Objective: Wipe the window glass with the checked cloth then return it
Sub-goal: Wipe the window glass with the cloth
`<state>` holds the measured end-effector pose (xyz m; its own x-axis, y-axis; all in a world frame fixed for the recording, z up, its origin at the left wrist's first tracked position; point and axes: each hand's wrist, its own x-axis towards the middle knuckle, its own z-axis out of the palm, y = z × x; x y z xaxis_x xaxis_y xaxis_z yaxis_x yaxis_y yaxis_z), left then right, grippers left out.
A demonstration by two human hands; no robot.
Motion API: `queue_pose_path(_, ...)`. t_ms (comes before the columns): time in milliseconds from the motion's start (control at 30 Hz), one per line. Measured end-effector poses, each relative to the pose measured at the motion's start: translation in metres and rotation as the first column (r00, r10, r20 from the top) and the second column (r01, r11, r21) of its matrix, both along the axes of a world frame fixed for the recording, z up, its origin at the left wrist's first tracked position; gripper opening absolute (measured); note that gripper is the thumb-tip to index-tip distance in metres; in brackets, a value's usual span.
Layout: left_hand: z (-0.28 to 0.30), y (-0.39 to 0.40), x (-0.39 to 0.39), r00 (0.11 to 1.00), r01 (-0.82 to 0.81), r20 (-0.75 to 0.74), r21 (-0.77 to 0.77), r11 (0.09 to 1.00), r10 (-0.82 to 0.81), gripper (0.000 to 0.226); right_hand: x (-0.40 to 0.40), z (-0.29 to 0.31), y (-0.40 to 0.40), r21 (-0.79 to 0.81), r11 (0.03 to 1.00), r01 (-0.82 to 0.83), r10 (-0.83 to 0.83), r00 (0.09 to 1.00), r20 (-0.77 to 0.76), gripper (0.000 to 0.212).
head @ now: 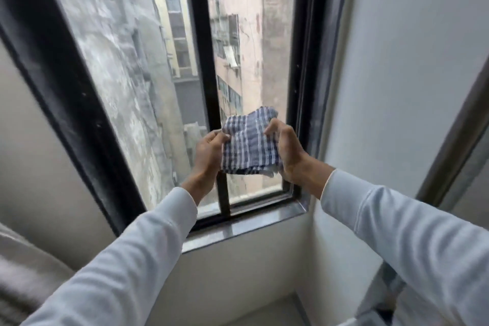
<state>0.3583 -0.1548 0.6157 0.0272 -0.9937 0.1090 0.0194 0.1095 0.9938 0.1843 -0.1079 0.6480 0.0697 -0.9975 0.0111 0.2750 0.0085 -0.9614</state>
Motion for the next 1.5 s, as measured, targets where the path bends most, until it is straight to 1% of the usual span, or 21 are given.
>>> queue_pose_path(100, 0.05, -0.007, 0.026, 0.991, -0.046, -0.126, -0.075, 0.996, 0.036, 0.024, 0.027, 0.048, -0.016, -0.068, 0.983, -0.17, 0.178, 0.972, 0.155, 0.051)
queue_pose_path(200, 0.078, -0.013, 0.047, 0.98, -0.054, -0.196, -0.108, 0.993, 0.032, 0.028, 0.053, 0.069, -0.034, -0.103, 0.961, -0.255, 0.272, 0.939, 0.21, 0.056)
queue_pose_path(333, 0.091, -0.03, 0.074, 0.969, -0.149, -0.219, -0.14, 0.979, 0.116, 0.027, 0.082, 0.071, -0.064, -0.126, 0.981, -0.147, 0.169, 0.967, 0.193, 0.044)
queue_pose_path(400, 0.096, -0.043, 0.089, 0.954, -0.295, -0.127, -0.249, 0.922, 0.271, 0.03, 0.1, 0.075, -0.081, -0.221, 0.975, -0.031, 0.069, 0.984, 0.167, 0.033)
queue_pose_path(433, 0.099, -0.052, 0.099, 0.906, -0.399, -0.011, -0.349, 0.848, 0.422, 0.032, 0.109, 0.081, -0.09, -0.288, 0.957, 0.043, 0.005, 0.986, 0.164, 0.03)
queue_pose_path(500, 0.107, -0.067, 0.127, 0.658, -0.524, 0.157, -0.607, 0.597, 0.737, 0.035, 0.126, 0.098, -0.103, -0.466, 0.864, 0.189, -0.141, 0.98, 0.137, 0.031)
queue_pose_path(533, 0.113, -0.075, 0.143, 0.529, -0.523, 0.173, -0.705, 0.479, 0.831, 0.038, 0.135, 0.108, -0.109, -0.569, 0.787, 0.239, -0.221, 0.97, 0.103, 0.035)
queue_pose_path(600, 0.128, -0.092, 0.173, 0.378, -0.471, 0.153, -0.818, 0.332, 0.913, 0.05, 0.153, 0.125, -0.125, -0.736, 0.617, 0.277, -0.391, 0.92, 0.018, 0.051)
queue_pose_path(700, 0.155, -0.113, 0.21, 0.315, -0.388, 0.145, -0.882, 0.267, 0.938, 0.068, 0.182, 0.141, -0.167, -0.938, 0.339, 0.067, -0.694, 0.691, -0.202, 0.065)
queue_pose_path(767, 0.163, -0.124, 0.232, 0.251, -0.317, 0.211, -0.904, 0.286, 0.945, 0.074, 0.197, 0.137, -0.202, -0.95, 0.295, -0.101, -0.797, 0.523, -0.303, 0.064)
queue_pose_path(800, 0.164, -0.127, 0.242, 0.24, -0.287, 0.243, -0.907, 0.308, 0.94, 0.076, 0.201, 0.129, -0.216, -0.937, 0.313, -0.156, -0.813, 0.466, -0.349, 0.066)
queue_pose_path(867, 0.162, -0.132, 0.255, 0.328, -0.253, 0.273, -0.897, 0.363, 0.904, 0.077, 0.209, 0.104, -0.229, -0.912, 0.337, -0.236, -0.843, 0.356, -0.404, 0.075)
queue_pose_path(967, 0.158, -0.143, 0.259, 0.459, -0.236, 0.25, -0.891, 0.389, 0.852, 0.077, 0.231, 0.093, -0.238, -0.895, 0.214, -0.392, -0.906, 0.262, -0.332, 0.073)
queue_pose_path(1033, 0.155, -0.153, 0.259, 0.423, -0.244, 0.221, -0.906, 0.346, 0.879, 0.078, 0.239, 0.123, -0.247, -0.88, 0.072, -0.469, -0.933, 0.28, -0.226, 0.068)
queue_pose_path(1100, 0.151, -0.162, 0.26, 0.372, -0.257, 0.169, -0.926, 0.276, 0.913, 0.076, 0.231, 0.152, -0.26, -0.915, 0.007, -0.404, -0.94, 0.309, -0.144, 0.065)
queue_pose_path(1200, 0.146, -0.172, 0.263, 0.307, -0.257, 0.136, -0.941, 0.22, 0.942, 0.075, 0.216, 0.134, -0.255, -0.979, 0.165, -0.117, -0.926, 0.324, -0.195, 0.067)
queue_pose_path(1267, 0.146, -0.173, 0.264, 0.281, -0.256, 0.133, -0.944, 0.208, 0.951, 0.075, 0.221, 0.09, -0.238, -0.96, 0.225, -0.167, -0.911, 0.313, -0.268, 0.07)
queue_pose_path(1333, 0.146, -0.172, 0.263, 0.27, -0.26, 0.129, -0.944, 0.201, 0.954, 0.074, 0.229, 0.082, -0.233, -0.91, 0.15, -0.386, -0.905, 0.318, -0.283, 0.067)
queue_pose_path(1400, 0.147, -0.171, 0.263, 0.26, -0.258, 0.122, -0.947, 0.19, 0.958, 0.073, 0.236, 0.122, -0.241, -0.887, 0.02, -0.462, -0.904, 0.371, -0.214, 0.063)
queue_pose_path(1433, 0.146, -0.171, 0.264, 0.254, -0.254, 0.12, -0.949, 0.186, 0.96, 0.073, 0.239, 0.141, -0.247, -0.903, -0.003, -0.429, -0.902, 0.391, -0.183, 0.063)
queue_pose_path(1500, 0.144, -0.172, 0.266, 0.252, -0.238, 0.105, -0.957, 0.167, 0.962, 0.072, 0.237, 0.159, -0.252, -0.974, 0.053, -0.221, -0.904, 0.404, -0.141, 0.063)
